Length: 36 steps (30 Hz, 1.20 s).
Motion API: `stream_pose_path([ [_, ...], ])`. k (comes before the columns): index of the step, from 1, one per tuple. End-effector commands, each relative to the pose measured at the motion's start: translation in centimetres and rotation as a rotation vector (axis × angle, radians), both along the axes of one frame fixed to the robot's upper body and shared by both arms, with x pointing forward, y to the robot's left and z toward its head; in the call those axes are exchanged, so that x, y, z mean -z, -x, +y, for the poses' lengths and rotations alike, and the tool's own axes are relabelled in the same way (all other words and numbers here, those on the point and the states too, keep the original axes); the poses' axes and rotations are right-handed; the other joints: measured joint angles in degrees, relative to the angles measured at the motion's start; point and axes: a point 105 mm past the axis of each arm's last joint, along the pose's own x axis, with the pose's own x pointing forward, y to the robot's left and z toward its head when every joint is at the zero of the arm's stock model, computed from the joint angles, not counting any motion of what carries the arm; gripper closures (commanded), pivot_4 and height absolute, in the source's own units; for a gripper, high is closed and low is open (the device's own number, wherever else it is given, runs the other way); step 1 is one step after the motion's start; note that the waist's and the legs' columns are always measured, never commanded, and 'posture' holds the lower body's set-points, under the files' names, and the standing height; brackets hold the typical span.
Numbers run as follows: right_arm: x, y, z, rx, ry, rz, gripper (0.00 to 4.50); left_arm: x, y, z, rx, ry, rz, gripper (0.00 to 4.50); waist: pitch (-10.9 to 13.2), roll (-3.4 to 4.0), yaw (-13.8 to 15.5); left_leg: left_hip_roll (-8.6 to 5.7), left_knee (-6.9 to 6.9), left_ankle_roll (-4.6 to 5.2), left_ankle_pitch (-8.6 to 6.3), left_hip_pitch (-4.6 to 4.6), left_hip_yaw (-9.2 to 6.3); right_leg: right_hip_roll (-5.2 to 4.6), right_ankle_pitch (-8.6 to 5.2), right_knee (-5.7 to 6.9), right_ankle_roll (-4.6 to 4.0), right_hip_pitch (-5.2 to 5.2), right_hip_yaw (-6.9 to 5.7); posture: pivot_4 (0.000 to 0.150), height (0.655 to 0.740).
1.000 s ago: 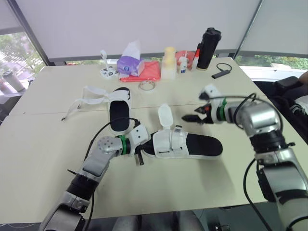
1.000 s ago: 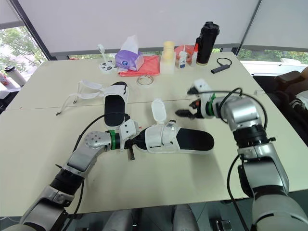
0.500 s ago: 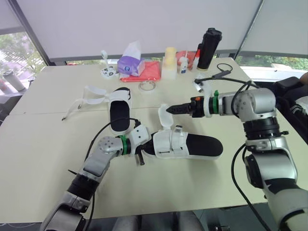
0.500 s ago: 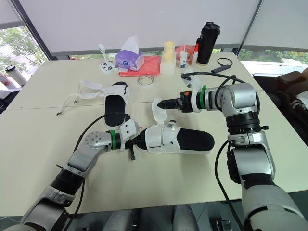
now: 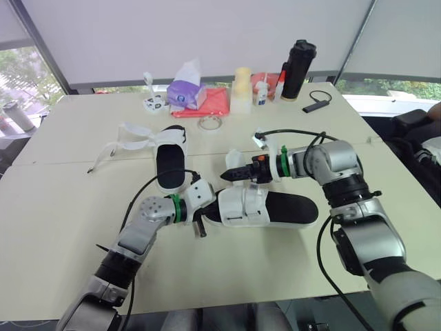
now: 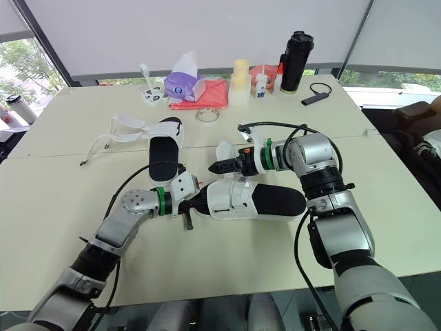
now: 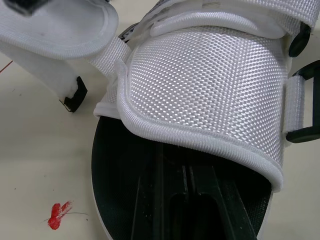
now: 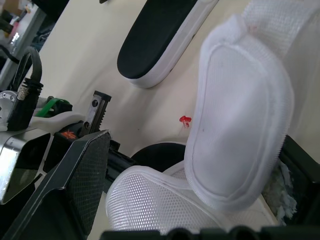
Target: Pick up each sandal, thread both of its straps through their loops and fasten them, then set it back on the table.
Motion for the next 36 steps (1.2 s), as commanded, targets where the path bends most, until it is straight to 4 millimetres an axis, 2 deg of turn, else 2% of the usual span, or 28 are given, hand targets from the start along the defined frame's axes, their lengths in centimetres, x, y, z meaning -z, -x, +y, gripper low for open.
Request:
stream_pose_path([
  [1, -3.3, -0.2, 1.5, -0.063, -0.14, -0.054, 0.06, 2.2, 0.5, 0.2, -0.015, -0.055, 0.064, 4.5, 0.0, 0.0, 0.01, 0.0, 0.0, 0.0, 0.0, 0.0, 0.0, 0.0, 0.0, 0.01, 0.0, 0.0, 0.0, 0.15, 0.74],
  [4, -3.7, -0.3, 1.6, -0.066, -0.175, -0.042, 0.06, 2.2, 0.5, 0.2, -0.016, -0.054, 0.065, 4.5, 0.0, 0.0, 0.12, 0.0, 0.0, 0.0, 0.0, 0.0, 0.0, 0.01, 0.0, 0.01, 0.01, 0.0, 0.0, 0.15, 0.74],
  [8, -6.0, -0.6, 2.0, -0.076, -0.319, -0.021, 0.06, 2.2, 0.5, 0.2, -0.021, -0.05, 0.061, 4.5, 0.0, 0.0, 0.07, 0.0, 0.0, 0.0, 0.0, 0.0, 0.0, 0.01, 0.0, 0.01, 0.0, 0.0, 0.0, 0.15, 0.74],
  [11, -6.8, -0.7, 2.1, -0.075, -0.356, -0.016, 0.06, 2.2, 0.5, 0.3, -0.024, -0.051, 0.059, 4.5, 0.0, 0.0, 0.09, 0.0, 0.0, 0.0, 0.0, 0.01, 0.0, 0.01, 0.0, 0.03, 0.0, -0.01, 0.0, 0.15, 0.74],
  [24, -8.6, -0.2, 2.1, -0.078, -0.418, -0.013, 0.06, 2.1, 0.2, -0.2, -0.024, -0.04, 0.05, 4.5, 0.0, 0.01, 0.17, 0.0, 0.0, 0.0, 0.0, 0.01, 0.0, 0.01, 0.0, 0.03, 0.01, 0.0, 0.0, 0.15, 0.74],
  [36, -9.4, -0.5, 2.3, -0.064, -0.434, -0.035, 0.06, 2.1, 0.3, -0.2, -0.019, -0.039, 0.047, 4.5, 0.0, 0.01, 0.13, 0.0, 0.0, 0.0, 0.0, 0.01, 0.0, 0.01, 0.01, 0.04, 0.01, 0.0, 0.0, 0.15, 0.74],
])
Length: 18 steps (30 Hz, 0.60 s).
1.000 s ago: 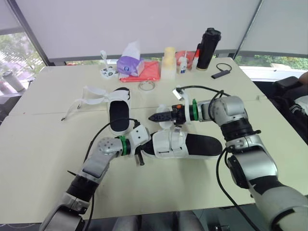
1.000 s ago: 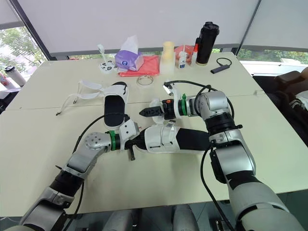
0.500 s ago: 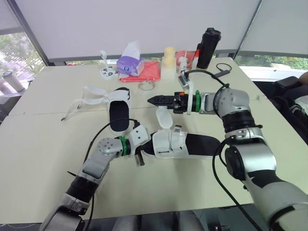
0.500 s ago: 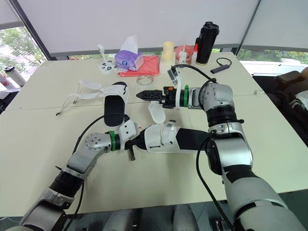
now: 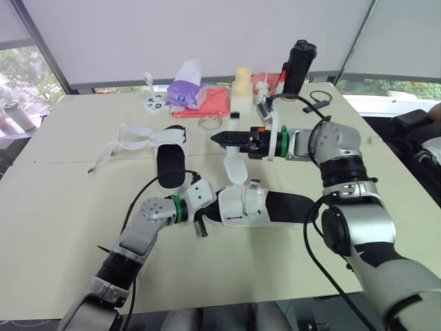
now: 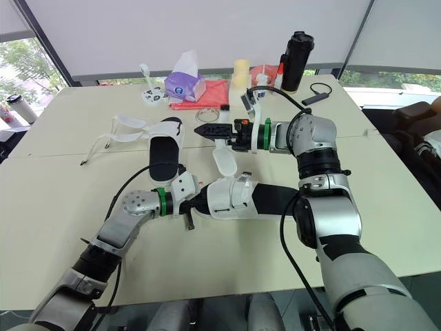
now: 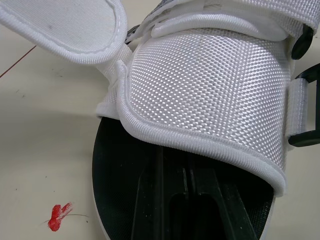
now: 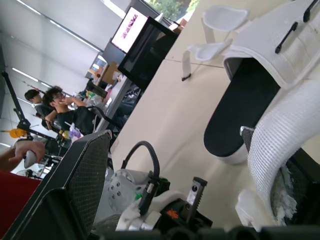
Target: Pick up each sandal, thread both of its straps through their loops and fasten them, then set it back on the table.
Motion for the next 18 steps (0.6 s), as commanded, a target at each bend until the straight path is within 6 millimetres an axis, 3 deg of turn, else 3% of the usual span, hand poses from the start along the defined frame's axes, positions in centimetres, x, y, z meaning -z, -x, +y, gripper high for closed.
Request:
stream_pose_path([
  [1, -3.05, 0.19, 0.63, -0.021, -0.05, -0.098, 0.06, 2.06, 0.42, -0.01, -0.004, -0.054, 0.059, 4.5, 0.0, 0.0, 0.0, 0.0, 0.0, 0.0, 0.0, 0.0, 0.0, 0.0, 0.0, 0.0, 0.0, 0.0, 0.0, 0.15, 0.74],
  [10, -3.26, 0.0, 0.61, -0.01, -0.041, -0.114, 0.06, 2.06, 0.44, -0.13, -0.003, -0.051, 0.058, 4.5, 0.0, 0.0, 0.01, 0.0, 0.0, 0.0, 0.0, 0.0, 0.0, 0.0, 0.0, 0.0, 0.0, 0.0, 0.0, 0.15, 0.74],
  [13, -3.25, 0.06, 0.61, -0.011, -0.036, -0.12, 1.35, 2.09, 0.48, -0.16, -0.002, -0.05, 0.058, 4.5, 0.0, 0.0, 0.02, 0.0, 0.0, 0.0, 0.0, 0.0, 0.0, 0.0, 0.0, 0.0, 0.0, 0.0, 0.0, 0.15, 0.74],
  [18, -3.12, 0.61, 0.61, -0.029, -0.019, -0.138, 3.98, 2.15, 0.57, -0.18, 0.001, -0.051, 0.06, 4.5, 0.0, 0.0, 0.03, 0.0, 0.0, 0.0, 0.0, 0.0, 0.0, 0.0, 0.0, 0.0, 0.0, 0.0, 0.0, 0.15, 0.74],
])
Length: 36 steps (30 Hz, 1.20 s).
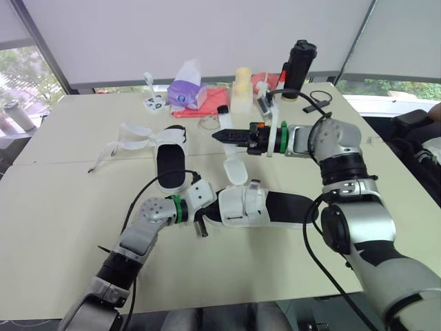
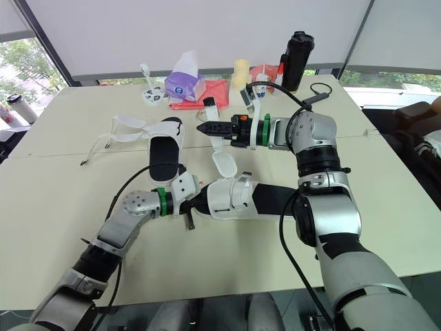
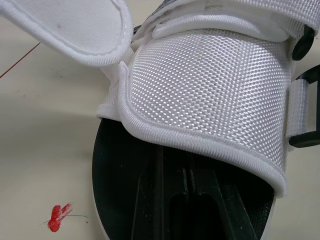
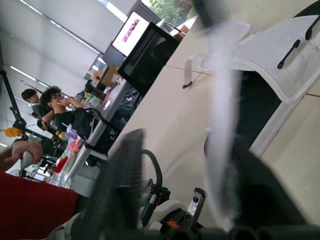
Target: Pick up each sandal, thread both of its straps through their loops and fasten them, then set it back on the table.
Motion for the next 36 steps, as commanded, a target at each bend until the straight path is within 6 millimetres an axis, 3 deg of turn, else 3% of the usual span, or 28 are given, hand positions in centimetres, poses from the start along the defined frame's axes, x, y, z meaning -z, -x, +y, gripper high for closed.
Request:
stream_pose_path([
  [1, -2.1, 0.9, 0.4, -0.041, -0.021, -0.086, 4.48, 2.2, 0.6, 0.0, 0.0, -0.057, 0.059, 4.5, 0.0, 0.0, 0.01, 0.0, 0.0, 0.0, 0.0, 0.0, 0.0, 0.0, 0.0, 0.0, 0.0, 0.0, 0.0, 0.15, 0.74],
  [6, -1.8, 4.3, 0.0, -0.096, 0.088, -0.325, 4.48, 2.0, 0.4, 0.1, -0.011, -0.038, 0.068, 4.5, 0.0, 0.0, 0.13, 0.0, 0.0, 0.0, 0.0, -0.01, -0.03, 0.0, 0.0, -0.01, 0.01, 0.0, 0.0, 0.15, 0.74],
  [12, 0.6, 8.6, -0.6, -0.155, 0.27, -0.604, 4.48, 1.7, 0.2, 0.2, -0.028, -0.003, 0.095, 4.5, -0.01, -0.02, 0.2, 0.01, 0.0, 0.0, 0.0, -0.01, -0.03, -0.01, -0.01, -0.01, 0.02, 0.01, 0.0, 0.15, 0.74],
  [18, 1.8, 12.9, -0.3, -0.223, 0.266, -0.804, 4.48, 1.3, -0.2, 0.4, -0.058, 0.049, 0.138, 4.5, -0.01, -0.02, 0.09, 0.02, 0.01, 0.0, 0.0, -0.01, -0.03, -0.02, -0.04, -0.04, 0.05, 0.02, 0.0, 0.15, 0.74],
  [23, 3.1, 13.7, 1.0, -0.184, 0.307, -1.004, 4.48, 0.9, -0.3, 0.9, -0.077, 0.083, 0.189, 4.5, 0.0, -0.04, -0.12, 0.03, 0.0, 0.0, 0.0, -0.02, -0.02, -0.02, -0.05, -0.07, 0.05, 0.01, 0.0, 0.15, 0.74],
  [29, 7.4, 13.4, 1.9, -0.237, 0.458, -1.372, 4.48, 0.7, 0.1, 1.2, -0.059, 0.062, 0.221, 4.5, -0.01, -0.05, -0.21, 0.05, -0.05, -0.01, -0.01, 0.02, 0.0, 0.0, -0.06, -0.08, 0.05, 0.02, -0.01, 0.15, 0.74],
  [36, 10.6, 13.9, 2.1, -0.313, 0.503, -1.725, 4.48, 0.3, 0.2, 1.7, -0.045, 0.036, 0.227, 4.5, -0.01, -0.06, -0.11, 0.05, -0.04, -0.01, 0.0, 0.05, -0.01, 0.01, -0.06, -0.07, 0.03, 0.04, 0.0, 0.15, 0.74],
])
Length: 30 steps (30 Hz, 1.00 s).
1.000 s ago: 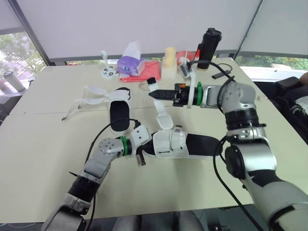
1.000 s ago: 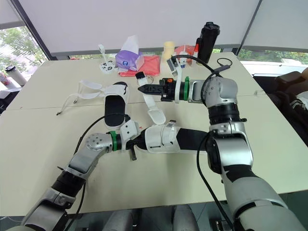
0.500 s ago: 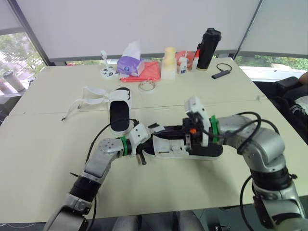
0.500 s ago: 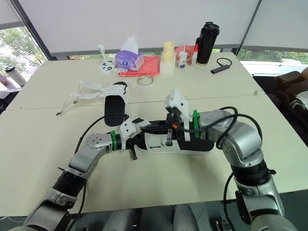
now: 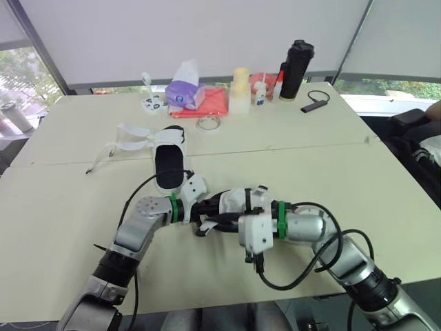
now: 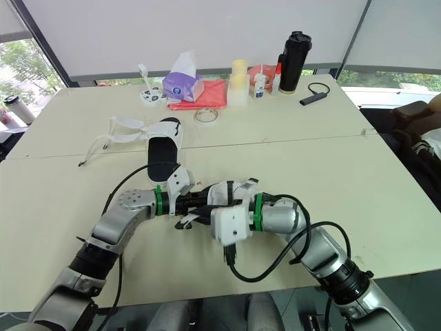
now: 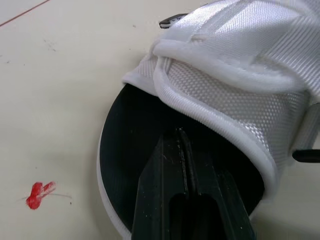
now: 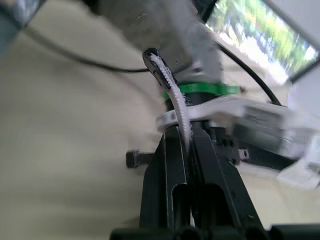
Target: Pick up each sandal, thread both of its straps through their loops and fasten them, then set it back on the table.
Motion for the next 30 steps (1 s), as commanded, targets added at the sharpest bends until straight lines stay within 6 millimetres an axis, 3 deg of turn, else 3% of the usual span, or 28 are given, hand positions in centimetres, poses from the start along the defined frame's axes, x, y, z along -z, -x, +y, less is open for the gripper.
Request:
stream_pose_path([
  [1, 0.4, 0.8, -0.2, -0.073, 0.013, -0.177, 4.48, 0.5, 0.2, 0.4, -0.001, -0.026, 0.032, 4.5, 0.0, 0.0, 0.09, 0.0, 0.0, 0.0, 0.0, 0.0, 0.0, 0.0, 0.0, 0.0, 0.0, 0.0, 0.0, 0.15, 0.74],
  [10, 2.2, 1.4, -1.0, -0.143, 0.069, -0.247, 4.48, 0.3, 0.2, 0.2, 0.002, -0.025, 0.032, 4.5, 0.0, 0.0, 0.14, 0.0, 0.0, 0.0, 0.0, 0.06, -0.01, 0.0, -0.09, 0.01, -0.17, 0.07, 0.01, 0.15, 0.74],
  [13, 3.5, 1.2, -2.0, -0.164, 0.16, -0.27, 3.62, 0.2, 0.0, -0.2, 0.004, -0.018, 0.022, 4.5, 0.0, 0.0, 0.16, 0.0, 0.0, 0.0, 0.0, 0.1, -0.01, 0.0, -0.1, 0.01, -0.18, 0.11, 0.01, 0.15, 0.74],
  [20, 4.5, 1.1, -4.0, -0.179, 0.255, -0.282, 0.18, 0.1, -0.4, -0.6, 0.005, -0.006, 0.006, 4.5, 0.02, -0.03, 0.3, -0.01, 0.01, 0.0, 0.0, 0.19, -0.01, 0.0, -0.12, -0.01, -0.22, 0.22, 0.02, 0.15, 0.74],
  [26, 4.7, 1.3, -6.6, -0.142, 0.318, -0.242, 0.08, 0.1, -0.7, -1.0, 0.009, 0.003, -0.001, 4.5, 0.01, -0.03, 0.56, -0.04, 0.02, 0.0, 0.0, 0.26, -0.01, -0.03, -0.13, -0.07, -0.22, 0.36, 0.03, 0.15, 0.74],
  [30, 4.1, 2.8, -9.2, -0.119, 0.343, -0.166, 0.08, 0.2, -0.5, -1.8, 0.042, 0.007, -0.01, 4.5, 0.01, -0.05, 1.24, -0.07, 0.04, 0.0, 0.0, 0.29, 0.01, -0.07, -0.13, -0.09, -0.23, 0.42, 0.03, 0.15, 0.74],
])
